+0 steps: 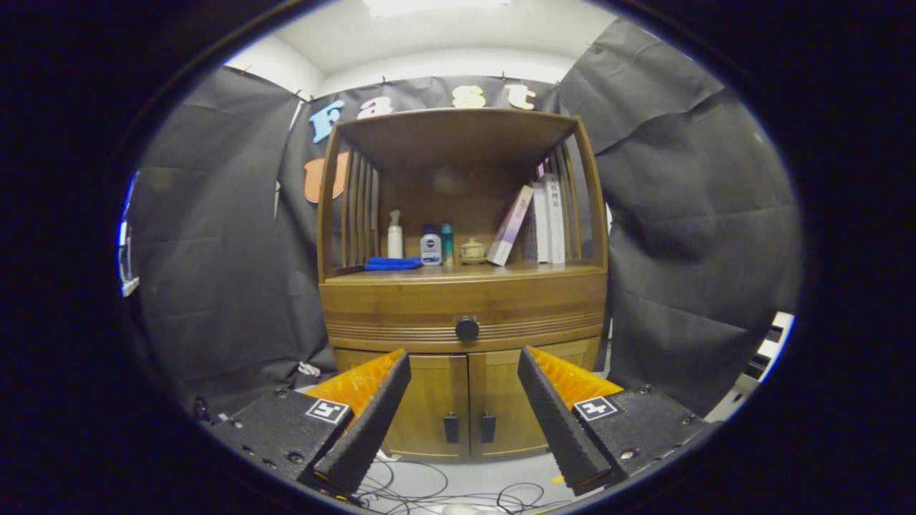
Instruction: Pull open the drawer, take out the items inside it, and place them on the countertop above the cabinet.
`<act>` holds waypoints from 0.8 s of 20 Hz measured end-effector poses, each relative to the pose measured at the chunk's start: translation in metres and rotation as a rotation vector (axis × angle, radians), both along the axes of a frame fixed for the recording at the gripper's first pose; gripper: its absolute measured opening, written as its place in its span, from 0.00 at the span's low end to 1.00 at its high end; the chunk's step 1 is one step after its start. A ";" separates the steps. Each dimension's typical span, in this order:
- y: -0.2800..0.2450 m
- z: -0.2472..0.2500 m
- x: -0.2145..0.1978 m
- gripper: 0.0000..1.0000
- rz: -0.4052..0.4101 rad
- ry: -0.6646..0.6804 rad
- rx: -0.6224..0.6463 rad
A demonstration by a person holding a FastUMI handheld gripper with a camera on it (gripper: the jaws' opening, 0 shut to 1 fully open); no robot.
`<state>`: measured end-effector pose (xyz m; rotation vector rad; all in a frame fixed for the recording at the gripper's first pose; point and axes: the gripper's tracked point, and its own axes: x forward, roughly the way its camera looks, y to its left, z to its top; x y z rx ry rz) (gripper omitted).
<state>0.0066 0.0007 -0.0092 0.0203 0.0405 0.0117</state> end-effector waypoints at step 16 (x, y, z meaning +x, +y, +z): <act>0.000 -0.005 0.012 0.99 -0.002 0.005 -0.033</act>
